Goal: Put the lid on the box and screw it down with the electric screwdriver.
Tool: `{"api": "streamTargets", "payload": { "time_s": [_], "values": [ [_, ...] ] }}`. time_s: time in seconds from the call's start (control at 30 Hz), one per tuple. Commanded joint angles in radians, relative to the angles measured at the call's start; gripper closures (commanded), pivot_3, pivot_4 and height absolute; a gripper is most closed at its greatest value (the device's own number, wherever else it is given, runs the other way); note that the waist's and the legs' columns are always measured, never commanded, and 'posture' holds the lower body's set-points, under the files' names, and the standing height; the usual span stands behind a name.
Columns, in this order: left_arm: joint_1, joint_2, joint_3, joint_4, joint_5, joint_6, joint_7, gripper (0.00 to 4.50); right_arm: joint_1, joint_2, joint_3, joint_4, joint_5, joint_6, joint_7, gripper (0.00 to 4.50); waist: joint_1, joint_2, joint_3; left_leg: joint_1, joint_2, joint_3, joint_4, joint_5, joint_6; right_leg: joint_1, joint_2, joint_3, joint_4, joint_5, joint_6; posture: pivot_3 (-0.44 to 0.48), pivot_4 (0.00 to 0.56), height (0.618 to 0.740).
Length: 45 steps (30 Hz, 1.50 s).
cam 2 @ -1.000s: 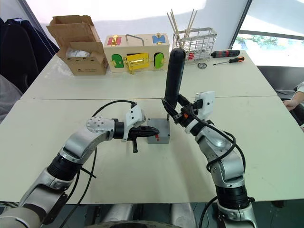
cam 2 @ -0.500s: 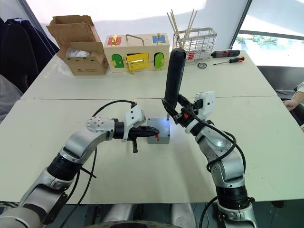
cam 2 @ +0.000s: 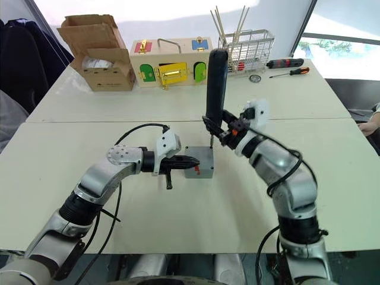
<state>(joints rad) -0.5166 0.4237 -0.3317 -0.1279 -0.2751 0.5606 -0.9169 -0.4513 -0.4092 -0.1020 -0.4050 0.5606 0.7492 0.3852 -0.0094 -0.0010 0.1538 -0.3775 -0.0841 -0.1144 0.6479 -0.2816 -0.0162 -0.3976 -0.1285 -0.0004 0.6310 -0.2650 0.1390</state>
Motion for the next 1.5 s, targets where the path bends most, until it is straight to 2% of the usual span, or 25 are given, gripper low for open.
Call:
{"api": "streamTargets", "payload": {
  "time_s": [0.03,0.13,0.3,0.37,0.43,0.6,0.7,0.77,0.83,1.0,1.13,1.33,1.4,1.5],
  "values": [
    [0.021,-0.009,0.018,0.022,-0.011,-0.002,0.001,4.50,-0.194,-0.075,-0.171,-0.030,0.182,0.087,0.015,2.73,0.001,0.002,0.003,-0.002,-0.001,0.000,0.000,0.000,0.000,-0.002,0.000,0.000,0.000,0.000,0.000,0.000,0.150,0.734],
    [0.016,-0.022,0.053,0.019,-0.033,-0.003,0.015,4.50,-0.273,-0.110,-0.224,-0.007,0.284,0.170,0.008,2.73,0.000,0.001,0.004,-0.010,-0.001,-0.001,0.000,0.001,-0.002,-0.010,-0.001,-0.001,0.000,0.000,0.000,0.000,0.150,0.734],
    [-0.024,-0.049,0.140,0.009,-0.084,0.009,0.047,4.50,-0.355,-0.138,-0.289,0.068,0.376,0.316,-0.108,2.73,-0.004,0.001,0.008,-0.013,-0.001,0.000,0.001,0.003,-0.004,-0.012,-0.002,-0.001,-0.001,0.000,0.000,0.000,0.150,0.734],
    [-0.053,-0.043,0.154,-0.021,-0.111,0.041,0.038,4.50,-0.395,-0.190,-0.318,0.125,0.396,0.363,-0.117,2.73,-0.002,0.001,0.016,-0.014,-0.003,0.000,0.002,0.002,-0.002,-0.013,-0.003,-0.001,0.001,0.001,0.000,0.000,0.150,0.734],
    [-0.073,-0.018,0.141,-0.088,-0.142,0.086,0.007,4.50,-0.426,-0.305,-0.319,0.201,0.370,0.432,-0.104,2.73,0.008,0.003,0.023,-0.016,-0.005,-0.001,0.002,0.003,0.000,-0.014,-0.005,-0.001,0.001,0.002,0.000,0.000,0.150,0.734],
    [-0.063,0.092,0.087,-0.269,-0.196,0.140,-0.100,4.50,-0.434,-0.641,-0.188,0.412,0.281,0.618,0.024,2.73,0.021,0.003,0.024,-0.030,-0.005,0.000,0.005,0.005,-0.004,-0.025,-0.006,-0.002,-0.001,0.002,0.001,0.000,0.150,0.734],
    [-0.043,0.158,0.033,-0.366,-0.203,0.136,-0.160,4.50,-0.366,-0.837,-0.017,0.565,0.185,0.615,0.201,2.73,0.019,0.003,0.025,-0.032,-0.005,0.003,0.001,0.005,-0.003,-0.029,-0.006,-0.001,-0.001,0.002,0.001,0.000,0.150,0.734],
    [-0.033,0.161,-0.005,-0.389,-0.182,0.117,-0.156,4.50,-0.307,-0.893,0.073,0.611,0.176,0.614,0.338,2.73,0.020,0.003,0.026,-0.032,-0.005,0.004,0.001,0.005,-0.003,-0.029,-0.006,-0.001,-0.004,0.002,0.001,0.000,0.150,0.734],
    [-0.026,0.155,-0.039,-0.396,-0.161,0.103,-0.146,4.50,-0.276,-0.909,0.144,0.658,0.154,0.624,0.423,2.73,0.014,0.004,0.027,-0.032,-0.005,0.006,0.002,0.005,-0.002,-0.029,-0.006,-0.001,-0.004,0.002,0.001,0.000,0.150,0.734],
    [-0.013,0.117,-0.060,-0.388,-0.151,0.107,-0.099,4.50,-0.281,-0.891,0.278,0.792,0.043,0.595,0.524,2.73,-0.005,0.010,0.031,-0.032,-0.004,0.008,0.011,0.002,0.002,-0.029,-0.005,0.000,0.002,0.005,0.002,0.000,0.150,0.734],
    [-0.001,0.117,-0.072,-0.395,-0.139,0.107,-0.088,4.50,-0.347,-0.833,0.365,0.925,-0.066,0.556,0.574,2.73,-0.007,0.010,0.031,-0.031,-0.004,0.008,0.015,0.002,0.003,-0.028,-0.004,0.001,0.005,0.006,0.002,0.000,0.150,0.734],
    [0.006,0.132,-0.065,-0.399,-0.147,0.114,-0.077,4.50,-0.431,-0.768,0.428,1.074,-0.196,0.495,0.646,2.73,-0.004,0.009,0.031,-0.031,-0.004,0.008,0.016,0.005,-0.002,-0.028,-0.005,0.001,0.004,0.006,0.003,0.000,0.150,0.734],
    [0.008,0.140,-0.054,-0.398,-0.149,0.120,-0.071,4.50,-0.431,-0.753,0.445,1.104,-0.239,0.462,0.663,1.71,-0.004,0.008,0.031,-0.031,-0.004,0.008,0.017,0.005,-0.002,-0.027,-0.005,0.001,0.004,0.007,0.003,0.000,0.150,0.734],
    [0.012,0.151,-0.020,-0.396,-0.159,0.136,-0.051,4.50,-0.420,-0.740,0.450,1.124,-0.301,0.410,0.656,0.60,-0.003,0.005,0.029,-0.031,-0.004,0.007,0.018,0.005,-0.002,-0.025,-0.005,0.001,0.004,0.007,0.004,0.000,0.150,0.734]
  ]
}}
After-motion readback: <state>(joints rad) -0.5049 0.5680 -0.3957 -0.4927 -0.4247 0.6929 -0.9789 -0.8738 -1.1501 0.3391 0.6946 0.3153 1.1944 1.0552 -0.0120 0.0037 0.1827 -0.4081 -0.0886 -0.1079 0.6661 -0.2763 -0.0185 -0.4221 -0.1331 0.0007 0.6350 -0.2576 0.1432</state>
